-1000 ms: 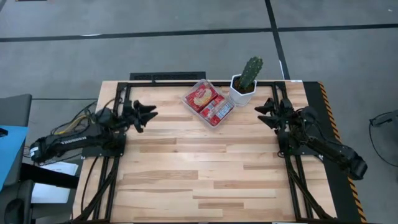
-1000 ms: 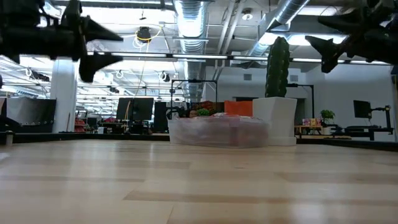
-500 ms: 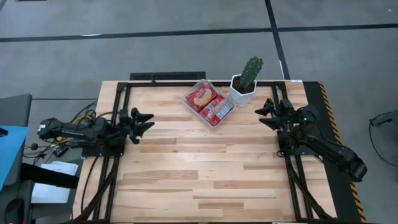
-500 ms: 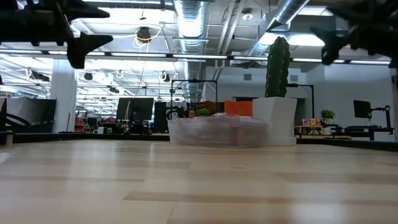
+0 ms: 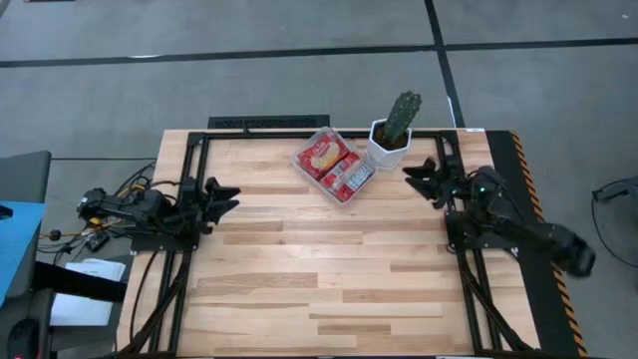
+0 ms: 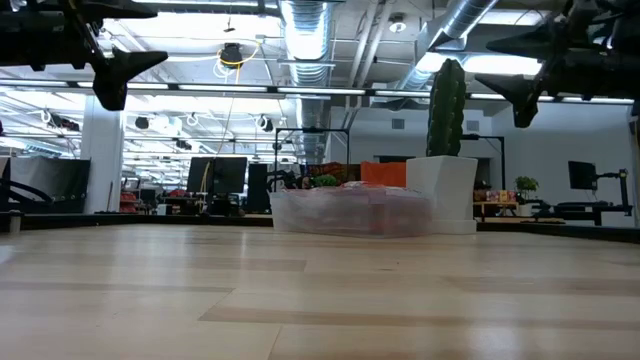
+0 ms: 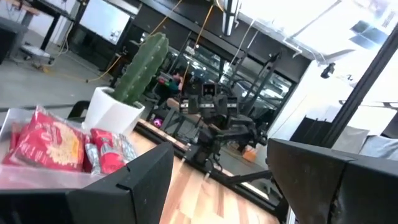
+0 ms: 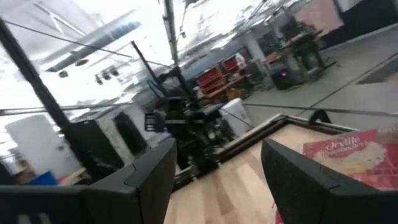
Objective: Sort popcorn bags into baskets
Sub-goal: Return to Home Position
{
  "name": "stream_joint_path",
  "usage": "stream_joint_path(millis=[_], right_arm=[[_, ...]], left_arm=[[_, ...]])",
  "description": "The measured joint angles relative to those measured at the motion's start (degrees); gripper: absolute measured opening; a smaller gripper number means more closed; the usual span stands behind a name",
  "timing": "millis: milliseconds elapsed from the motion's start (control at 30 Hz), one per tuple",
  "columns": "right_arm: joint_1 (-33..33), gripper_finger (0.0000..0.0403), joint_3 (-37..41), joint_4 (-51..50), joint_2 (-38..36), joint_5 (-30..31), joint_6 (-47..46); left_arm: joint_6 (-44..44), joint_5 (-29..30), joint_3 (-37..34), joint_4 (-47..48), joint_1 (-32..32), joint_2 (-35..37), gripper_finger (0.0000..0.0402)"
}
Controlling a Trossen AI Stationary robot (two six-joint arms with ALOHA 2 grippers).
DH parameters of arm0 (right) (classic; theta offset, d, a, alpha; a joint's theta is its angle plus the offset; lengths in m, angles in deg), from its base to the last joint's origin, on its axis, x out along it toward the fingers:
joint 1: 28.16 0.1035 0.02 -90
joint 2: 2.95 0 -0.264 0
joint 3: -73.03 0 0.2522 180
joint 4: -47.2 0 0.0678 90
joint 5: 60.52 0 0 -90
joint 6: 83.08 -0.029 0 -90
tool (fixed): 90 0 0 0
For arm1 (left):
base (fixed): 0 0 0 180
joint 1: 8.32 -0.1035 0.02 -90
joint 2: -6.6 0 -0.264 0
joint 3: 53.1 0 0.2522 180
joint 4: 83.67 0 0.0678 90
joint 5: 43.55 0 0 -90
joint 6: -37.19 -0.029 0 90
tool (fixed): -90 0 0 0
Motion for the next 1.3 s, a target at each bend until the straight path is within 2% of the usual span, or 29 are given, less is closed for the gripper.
stream_joint_path(millis=[200,267,333,400,533,733,867,1000,1167,1300], right_arm=[[25.9,0.026,-0.1,0.3,6.6,30.8,14.4],[31.2,0.026,0.2,0.4,6.8,40.2,17.3],[33.8,0.026,0.9,0.9,6.1,45.9,17.5],[34.5,0.026,1.4,0.4,4.3,46.1,18.7],[32.7,0.026,1.4,-0.1,-2.2,40.7,20.4],[28.3,0.026,1.3,-14.3,-15.3,36.4,18.4],[28.6,0.026,2.0,-16.1,-14.3,34.0,18.5],[29.8,0.026,3.0,-19.0,-14.3,37.2,19.1],[30.6,0.026,3.0,-19.6,-14.8,37.1,21.6],[31.0,0.026,3.1,-21.5,-14.5,38.4,23.4]], left_arm=[[3.1,1.0,0.0,2.5,0.0,-0.2,0.0249],[1.2,0.5,0.0,3.1,0.0,-0.2,0.0249],[0.4,0.5,0.0,2.9,-0.1,-0.1,0.0249],[-1.1,-0.1,0.0,2.5,-0.2,-0.1,0.0249],[-2.8,-0.6,0.1,1.7,-0.2,0.0,0.0249],[-4.1,-3.1,0.1,3.8,-0.2,0.0,0.0249],[-2.8,-3.0,-0.6,7.1,-0.2,0.0,0.0249],[-2.4,-2.6,-2.4,7.9,-0.2,0.0,0.0249],[-4.2,-2.3,-2.4,8.5,-0.2,0.0,0.0249],[-4.0,0.1,-2.4,11.2,-0.2,0.0,0.0249]])
